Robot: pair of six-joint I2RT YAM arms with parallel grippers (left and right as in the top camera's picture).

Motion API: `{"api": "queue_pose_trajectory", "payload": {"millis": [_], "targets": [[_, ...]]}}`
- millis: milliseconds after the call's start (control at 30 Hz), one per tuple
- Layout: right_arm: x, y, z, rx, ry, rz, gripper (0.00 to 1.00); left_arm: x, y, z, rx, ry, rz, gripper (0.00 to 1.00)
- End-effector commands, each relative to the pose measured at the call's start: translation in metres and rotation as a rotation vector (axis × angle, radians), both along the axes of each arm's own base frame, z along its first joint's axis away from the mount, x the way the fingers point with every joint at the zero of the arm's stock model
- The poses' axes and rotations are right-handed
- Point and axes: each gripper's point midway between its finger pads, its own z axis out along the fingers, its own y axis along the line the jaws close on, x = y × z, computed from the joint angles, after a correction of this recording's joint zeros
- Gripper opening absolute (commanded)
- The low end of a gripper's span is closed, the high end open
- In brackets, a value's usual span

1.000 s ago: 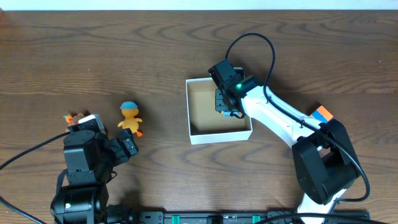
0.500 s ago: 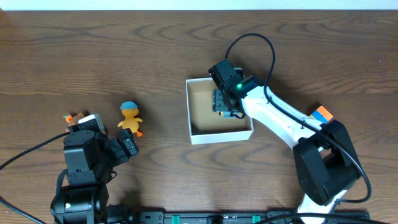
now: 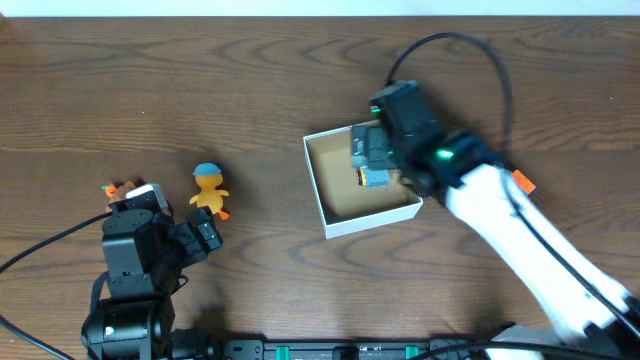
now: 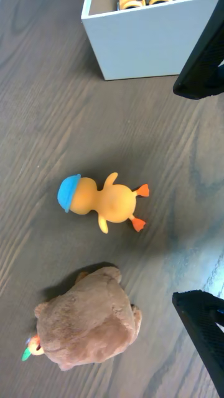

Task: Pack container
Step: 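Move the right gripper back and grasp the multicolour puzzle cube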

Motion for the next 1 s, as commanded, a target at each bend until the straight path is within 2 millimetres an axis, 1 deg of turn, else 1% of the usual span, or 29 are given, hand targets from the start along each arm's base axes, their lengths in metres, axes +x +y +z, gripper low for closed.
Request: {"api": "queue_pose_trajectory", "payload": {"millis": [0, 33, 100, 133, 200, 233, 300, 367, 433, 467, 533, 633, 733, 833, 967], "targets": [[0.004, -0.076, 0.043, -0.091, -0.109, -0.152, 0.99, 0.002, 0.0, 0.008, -0.009, -0.017, 0.001, 0.98], [0.002, -0.097, 0.046, -0.099, -0.1, -0.204, 0.99, 0.002, 0.0, 0.008, -0.009, -0.017, 0.001, 0.98], [-0.004, -0.141, 0.042, -0.119, -0.054, -0.316, 0.99, 0.002, 0.0, 0.008, -0.009, -0.017, 0.001, 0.98], [-0.009, -0.165, 0.036, -0.128, -0.013, -0.38, 0.99, 0.002, 0.0, 0.008, -0.009, -0.017, 0.001, 0.98], [-0.021, -0.204, 0.02, -0.125, 0.08, -0.489, 0.99, 0.002, 0.0, 0.008, -0.009, -0.017, 0.001, 0.98], [-0.025, -0.215, 0.012, -0.109, 0.117, -0.52, 0.99, 0.002, 0.0, 0.008, -0.009, -0.017, 0.001, 0.98], [-0.035, -0.234, -0.009, -0.041, 0.218, -0.601, 0.99, 0.002, 0.0, 0.008, -0.009, -0.017, 0.001, 0.98], [-0.044, -0.246, -0.034, 0.016, 0.32, -0.677, 0.99, 0.002, 0.0, 0.008, -0.009, -0.017, 0.001, 0.98], [-0.05, -0.252, -0.055, 0.036, 0.392, -0.745, 0.99, 0.002, 0.0, 0.008, -0.009, -0.017, 0.001, 0.98], [-0.052, -0.254, -0.064, 0.041, 0.42, -0.769, 0.99, 0.002, 0.0, 0.008, -0.009, -0.017, 0.002, 0.98], [-0.054, -0.254, -0.09, 0.045, 0.481, -0.803, 0.99, 0.002, -0.001, 0.008, -0.009, -0.017, 0.001, 0.98], [-0.052, -0.251, -0.122, 0.04, 0.547, -0.799, 0.99, 0.002, 0.0, 0.008, -0.009, -0.017, 0.002, 0.98], [-0.05, -0.252, -0.147, 0.032, 0.587, -0.799, 0.99, 0.002, 0.0, 0.008, -0.009, -0.017, 0.001, 0.98], [-0.044, -0.253, -0.166, 0.028, 0.608, -0.799, 0.99, 0.002, 0.0, 0.008, -0.009, -0.017, 0.001, 0.98], [-0.036, -0.253, -0.182, 0.026, 0.613, -0.77, 0.99, 0.001, -0.001, 0.008, -0.009, -0.013, 0.001, 0.98]]}}
